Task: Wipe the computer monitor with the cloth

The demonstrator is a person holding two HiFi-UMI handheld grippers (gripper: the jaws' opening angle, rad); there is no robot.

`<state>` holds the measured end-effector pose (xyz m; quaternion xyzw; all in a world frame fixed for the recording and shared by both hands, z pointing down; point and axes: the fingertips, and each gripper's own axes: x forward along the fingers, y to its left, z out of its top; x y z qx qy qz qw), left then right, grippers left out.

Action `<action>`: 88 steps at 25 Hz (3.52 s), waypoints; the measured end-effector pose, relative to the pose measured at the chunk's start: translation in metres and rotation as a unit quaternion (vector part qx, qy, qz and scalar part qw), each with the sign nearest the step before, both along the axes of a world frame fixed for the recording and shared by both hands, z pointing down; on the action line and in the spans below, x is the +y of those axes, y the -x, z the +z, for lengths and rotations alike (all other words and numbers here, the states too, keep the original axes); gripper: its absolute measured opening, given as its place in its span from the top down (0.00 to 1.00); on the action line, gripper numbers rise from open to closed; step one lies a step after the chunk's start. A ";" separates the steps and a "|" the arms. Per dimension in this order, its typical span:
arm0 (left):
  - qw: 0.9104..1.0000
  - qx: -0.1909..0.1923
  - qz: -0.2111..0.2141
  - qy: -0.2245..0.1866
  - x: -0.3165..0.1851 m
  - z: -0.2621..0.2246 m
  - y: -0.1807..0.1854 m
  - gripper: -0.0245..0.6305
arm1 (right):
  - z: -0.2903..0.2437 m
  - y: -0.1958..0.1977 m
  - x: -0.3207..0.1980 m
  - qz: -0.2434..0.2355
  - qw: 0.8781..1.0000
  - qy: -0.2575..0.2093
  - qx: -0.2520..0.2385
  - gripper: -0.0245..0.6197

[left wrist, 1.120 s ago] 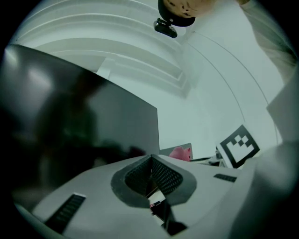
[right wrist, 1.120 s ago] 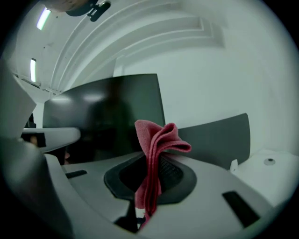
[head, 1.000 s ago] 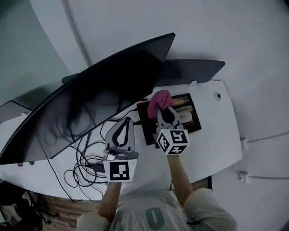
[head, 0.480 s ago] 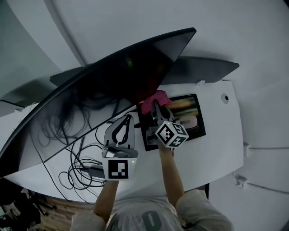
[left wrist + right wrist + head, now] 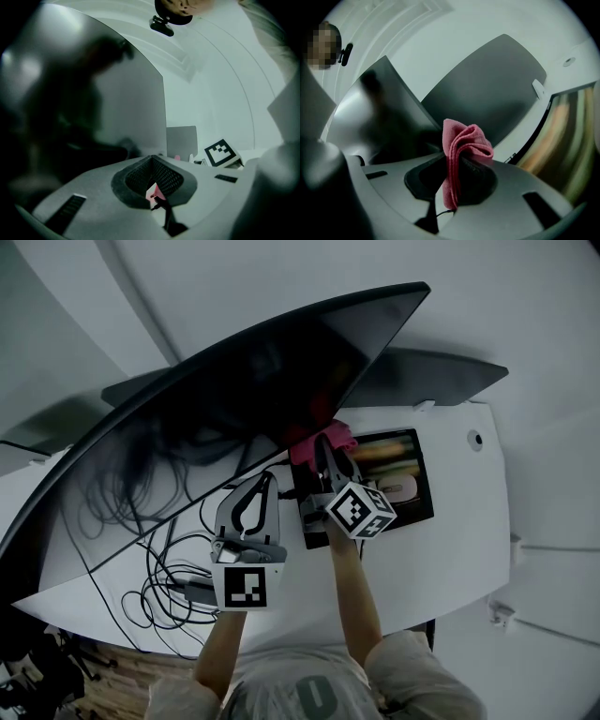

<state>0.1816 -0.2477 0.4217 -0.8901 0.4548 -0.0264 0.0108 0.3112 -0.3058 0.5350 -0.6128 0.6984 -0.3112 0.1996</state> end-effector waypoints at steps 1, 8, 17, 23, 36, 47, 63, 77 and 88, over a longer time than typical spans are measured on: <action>1.000 0.000 0.000 0.000 0.000 0.000 0.001 0.94 | 0.001 0.001 -0.001 0.000 1.000 0.004 -0.007 0.88; 1.000 -0.009 0.002 -0.001 0.006 0.002 0.017 0.94 | 0.007 0.008 -0.003 0.004 0.999 0.031 -0.033 0.88; 1.000 0.007 -0.022 0.012 0.017 0.004 0.067 0.94 | 0.007 0.051 0.010 -0.017 0.998 0.036 -0.039 0.88; 0.999 0.009 -0.043 0.010 0.029 0.002 0.110 0.94 | 0.006 0.088 0.021 -0.035 0.998 0.038 -0.033 0.88; 0.996 0.031 -0.077 0.026 0.067 0.006 0.210 0.94 | -0.001 0.172 0.048 -0.051 0.997 0.027 -0.055 0.88; 0.996 0.031 -0.076 0.025 0.097 0.010 0.284 0.94 | -0.002 0.260 0.076 -0.085 0.995 0.014 -0.060 0.88; 0.997 0.019 -0.076 0.006 0.132 0.007 0.390 0.94 | -0.003 0.385 0.115 -0.095 0.990 0.002 -0.108 0.88; 0.995 -0.001 -0.096 -0.022 0.157 0.001 0.476 0.94 | -0.004 0.489 0.147 -0.120 0.980 -0.013 -0.155 0.88; 0.993 -0.004 -0.117 -0.029 0.166 -0.008 0.513 0.94 | -0.004 0.539 0.164 -0.139 0.973 -0.011 -0.182 0.88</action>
